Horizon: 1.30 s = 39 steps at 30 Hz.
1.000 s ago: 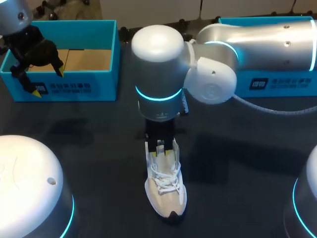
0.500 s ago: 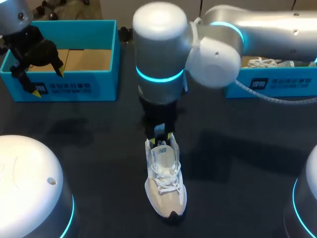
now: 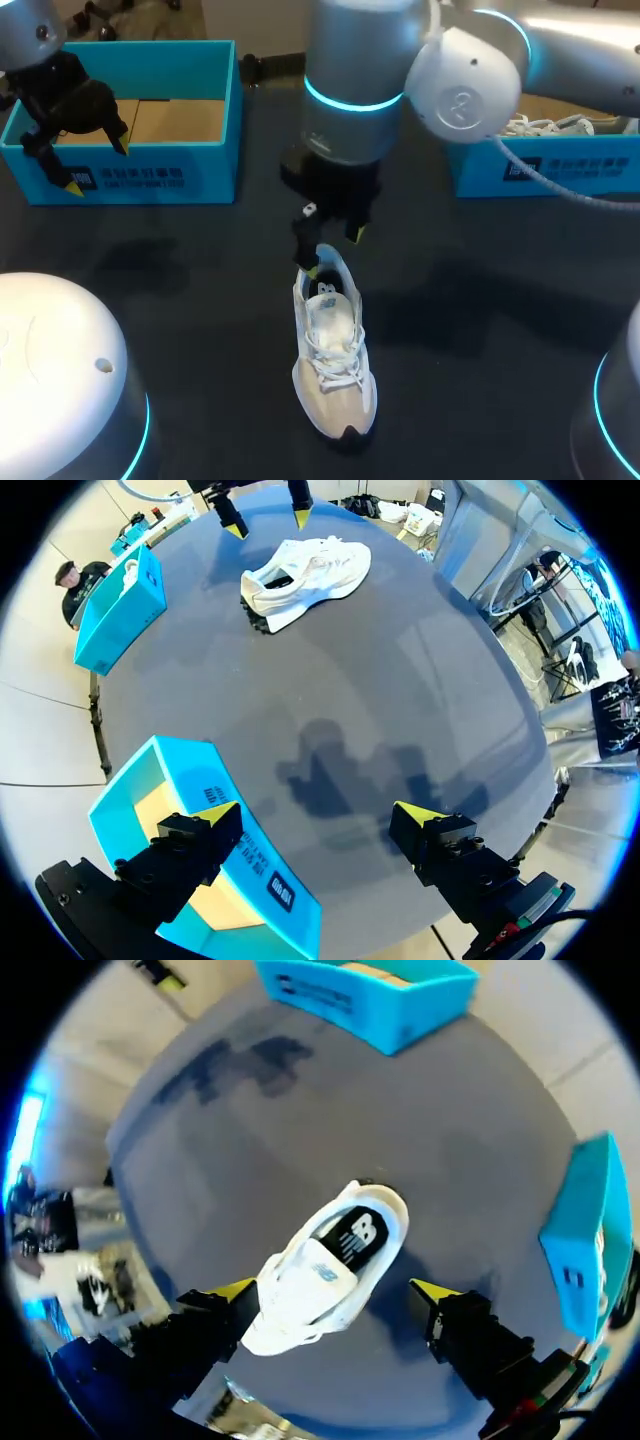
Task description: Take the shoe out of the shoebox, open the shoe tongue, remove and reinsert the insole, then place the shoe into the shoebox
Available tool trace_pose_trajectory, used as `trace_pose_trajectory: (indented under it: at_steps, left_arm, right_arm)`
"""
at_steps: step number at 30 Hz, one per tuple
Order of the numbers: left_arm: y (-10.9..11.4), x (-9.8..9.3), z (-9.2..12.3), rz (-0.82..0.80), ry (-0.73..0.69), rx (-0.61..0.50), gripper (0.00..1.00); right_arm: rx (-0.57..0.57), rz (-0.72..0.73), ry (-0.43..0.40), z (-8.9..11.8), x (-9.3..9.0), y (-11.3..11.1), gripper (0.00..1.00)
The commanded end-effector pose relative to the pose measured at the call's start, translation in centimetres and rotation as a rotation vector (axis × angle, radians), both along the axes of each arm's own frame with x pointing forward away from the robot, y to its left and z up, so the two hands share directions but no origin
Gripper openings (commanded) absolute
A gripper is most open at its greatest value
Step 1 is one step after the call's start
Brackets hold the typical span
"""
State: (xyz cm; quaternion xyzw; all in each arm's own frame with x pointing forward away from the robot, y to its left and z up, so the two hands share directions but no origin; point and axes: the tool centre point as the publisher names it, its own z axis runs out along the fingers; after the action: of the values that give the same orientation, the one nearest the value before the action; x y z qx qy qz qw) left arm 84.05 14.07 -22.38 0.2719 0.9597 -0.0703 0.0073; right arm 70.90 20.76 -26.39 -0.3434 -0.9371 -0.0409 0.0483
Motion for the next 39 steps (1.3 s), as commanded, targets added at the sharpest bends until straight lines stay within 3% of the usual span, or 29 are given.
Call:
trace_pose_trajectory:
  at_steps: [1,3,7,19,39]
  left_arm:
    - [0.0,0.0,0.0,-0.001,0.000,0.002,1.00]
    - [0.0,0.0,0.0,-0.001,0.000,0.002,1.00]
    - [0.0,0.0,0.0,-0.001,0.000,0.002,1.00]
    - [0.0,0.0,0.0,-0.001,0.000,0.002,1.00]
    - [0.0,0.0,0.0,-0.001,0.000,0.002,1.00]
  right_arm:
    - [0.136,0.295,0.093,-0.3,0.2,-0.7,1.00]
    - [0.136,0.295,0.093,-0.3,0.2,-0.7,1.00]
    - [-0.009,0.366,0.047,-1.0,1.3,1.2,1.00]
    - [-0.049,0.468,-0.102,-2.4,3.6,2.6,1.00]
    - [-0.077,0.587,-0.099,-7.8,6.9,1.9,1.00]
